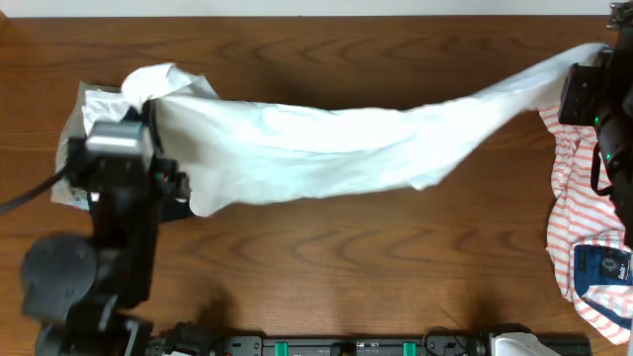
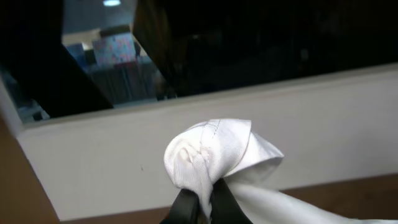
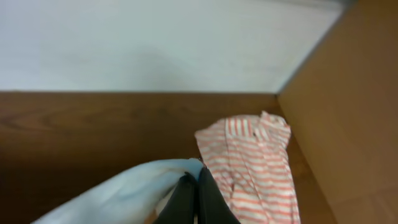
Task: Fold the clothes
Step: 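Lift the shirt with both grippers and swing it flat across the table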
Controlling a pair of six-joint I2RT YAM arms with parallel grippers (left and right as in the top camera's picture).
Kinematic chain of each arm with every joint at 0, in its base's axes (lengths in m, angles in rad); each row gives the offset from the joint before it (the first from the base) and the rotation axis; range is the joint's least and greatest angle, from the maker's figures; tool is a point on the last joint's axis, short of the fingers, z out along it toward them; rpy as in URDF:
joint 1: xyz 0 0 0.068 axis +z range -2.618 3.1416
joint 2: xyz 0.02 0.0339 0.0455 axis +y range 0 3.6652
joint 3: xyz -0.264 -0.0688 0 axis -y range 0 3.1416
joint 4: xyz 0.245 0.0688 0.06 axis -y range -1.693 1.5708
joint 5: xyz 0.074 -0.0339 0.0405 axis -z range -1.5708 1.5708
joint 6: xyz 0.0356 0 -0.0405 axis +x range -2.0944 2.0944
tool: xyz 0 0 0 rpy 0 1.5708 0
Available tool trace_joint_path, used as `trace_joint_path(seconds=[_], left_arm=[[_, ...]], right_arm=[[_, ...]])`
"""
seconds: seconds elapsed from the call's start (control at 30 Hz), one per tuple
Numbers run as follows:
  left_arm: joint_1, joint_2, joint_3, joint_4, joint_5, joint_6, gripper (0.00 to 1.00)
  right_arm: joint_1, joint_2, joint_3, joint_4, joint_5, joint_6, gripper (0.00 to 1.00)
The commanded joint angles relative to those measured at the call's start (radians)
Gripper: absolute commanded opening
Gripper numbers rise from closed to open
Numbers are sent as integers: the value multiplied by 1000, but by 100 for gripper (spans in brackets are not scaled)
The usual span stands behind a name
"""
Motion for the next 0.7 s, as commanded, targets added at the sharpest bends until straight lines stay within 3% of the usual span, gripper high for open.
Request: trace_joint_path(seconds=[0.0,0.23,0.43,0.53,0.67], left_arm=[[-2,107,11,3,-1,-5,6],[-2,433,11,57,0,-5,6],[1,748,32,371,97,-2,6],[0,865,151,504,101,-21,6],[0,937,440,511,139,-23,6]], right_arm=[[-37,114,-3,-42,-39,0,1],[-68,431,-3,-90,-129,-40,1],[-73,703,6,119,-135,-33,1],[-87,746,97,231,-66,25,1],[-112,731,391,228,-59,33,1]])
